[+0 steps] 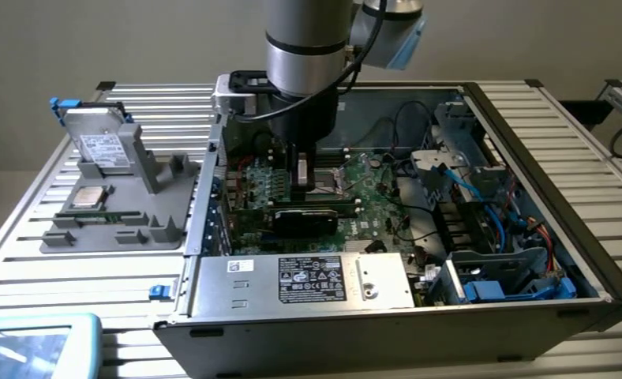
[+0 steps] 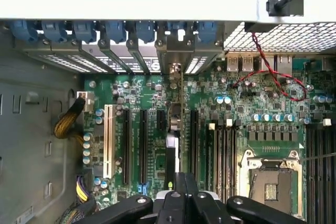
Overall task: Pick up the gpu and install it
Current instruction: 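Press down on the gpu until it lock into place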
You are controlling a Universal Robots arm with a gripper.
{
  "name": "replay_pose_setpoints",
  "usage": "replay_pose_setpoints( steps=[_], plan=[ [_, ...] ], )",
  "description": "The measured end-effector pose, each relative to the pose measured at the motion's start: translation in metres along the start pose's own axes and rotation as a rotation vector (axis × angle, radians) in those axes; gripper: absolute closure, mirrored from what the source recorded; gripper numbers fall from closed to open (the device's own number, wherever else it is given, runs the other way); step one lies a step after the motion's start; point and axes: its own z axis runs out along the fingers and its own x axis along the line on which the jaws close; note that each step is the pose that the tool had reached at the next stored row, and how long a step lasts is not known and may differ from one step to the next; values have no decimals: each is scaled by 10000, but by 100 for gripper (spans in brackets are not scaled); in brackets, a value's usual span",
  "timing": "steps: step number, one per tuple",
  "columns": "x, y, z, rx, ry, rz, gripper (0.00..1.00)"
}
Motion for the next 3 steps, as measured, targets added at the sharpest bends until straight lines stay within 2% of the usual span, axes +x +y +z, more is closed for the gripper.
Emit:
replay_pose_setpoints(
  steps=[3],
  plan=[
    [0, 0, -1, -1, 2, -1, 89]
  ],
)
